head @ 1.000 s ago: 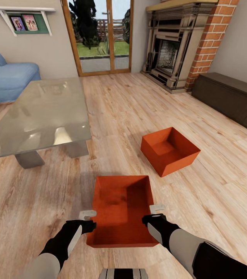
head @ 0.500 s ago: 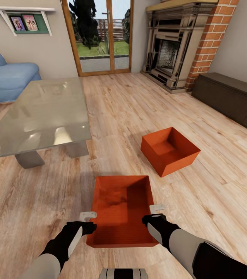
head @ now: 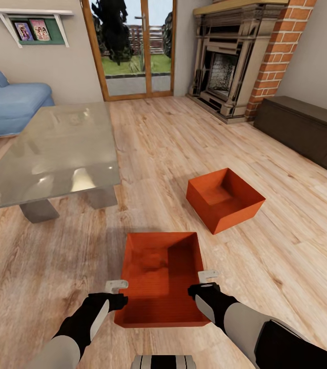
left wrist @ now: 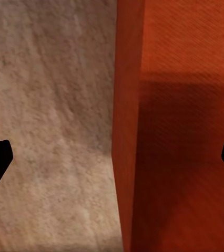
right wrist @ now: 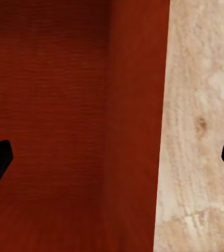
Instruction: Move the two storage containers from the living room to the garage. In the garage, place one container on the floor and stack the other container on top of it (either order is fine).
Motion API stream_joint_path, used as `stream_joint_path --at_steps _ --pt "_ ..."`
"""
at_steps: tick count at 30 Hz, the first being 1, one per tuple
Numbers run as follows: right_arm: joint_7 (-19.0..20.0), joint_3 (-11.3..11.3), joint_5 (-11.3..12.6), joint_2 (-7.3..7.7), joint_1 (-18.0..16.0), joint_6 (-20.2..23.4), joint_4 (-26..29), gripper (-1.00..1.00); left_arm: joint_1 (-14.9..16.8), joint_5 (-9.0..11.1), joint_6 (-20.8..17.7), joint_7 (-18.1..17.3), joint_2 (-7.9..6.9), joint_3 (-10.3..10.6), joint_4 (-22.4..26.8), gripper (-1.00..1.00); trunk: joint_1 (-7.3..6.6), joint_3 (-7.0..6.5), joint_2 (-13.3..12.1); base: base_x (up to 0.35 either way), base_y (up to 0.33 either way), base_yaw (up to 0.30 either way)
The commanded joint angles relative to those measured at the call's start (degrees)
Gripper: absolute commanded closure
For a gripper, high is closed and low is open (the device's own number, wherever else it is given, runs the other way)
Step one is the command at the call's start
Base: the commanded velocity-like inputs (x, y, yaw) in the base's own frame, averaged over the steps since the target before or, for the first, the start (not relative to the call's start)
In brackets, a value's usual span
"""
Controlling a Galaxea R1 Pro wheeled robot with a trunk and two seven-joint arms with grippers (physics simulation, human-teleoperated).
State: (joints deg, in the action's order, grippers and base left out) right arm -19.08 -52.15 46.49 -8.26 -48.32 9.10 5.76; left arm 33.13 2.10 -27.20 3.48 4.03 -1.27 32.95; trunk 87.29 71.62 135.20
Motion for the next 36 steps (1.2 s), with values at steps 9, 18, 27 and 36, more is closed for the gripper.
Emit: stream_joint_path --at_steps 9,18,27,36 --pt "-0.3 -0.3 0.4 0.97 0.0 0.2 0.1 -1.0 0.0 0.2 -0.3 0.2 0.1 -0.1 0.2 -1.0 -0.01 0.04 0.0 0.0 0.0 0.0" --pt "-0.3 -0.3 0.4 1.23 0.0 -0.1 0.1 -1.0 0.0 0.2 -0.3 0.2 0.18 -0.2 0.2 -1.0 -0.01 0.04 0.0 0.0 0.0 0.0" --pt "-0.3 -0.3 1.2 1.2 0.0 -1.9 0.0 -1.0 0.0 0.5 -0.4 0.2 0.5 -0.2 0.5 -1.0 -0.01 0.04 0.0 0.0 0.0 0.0" --pt "-0.3 -0.3 1.4 0.98 0.0 -1.8 0.0 -1.0 0.0 0.5 -0.6 0.2 0.86 -0.2 0.8 -1.0 -0.01 0.04 0.0 0.0 0.0 0.0"
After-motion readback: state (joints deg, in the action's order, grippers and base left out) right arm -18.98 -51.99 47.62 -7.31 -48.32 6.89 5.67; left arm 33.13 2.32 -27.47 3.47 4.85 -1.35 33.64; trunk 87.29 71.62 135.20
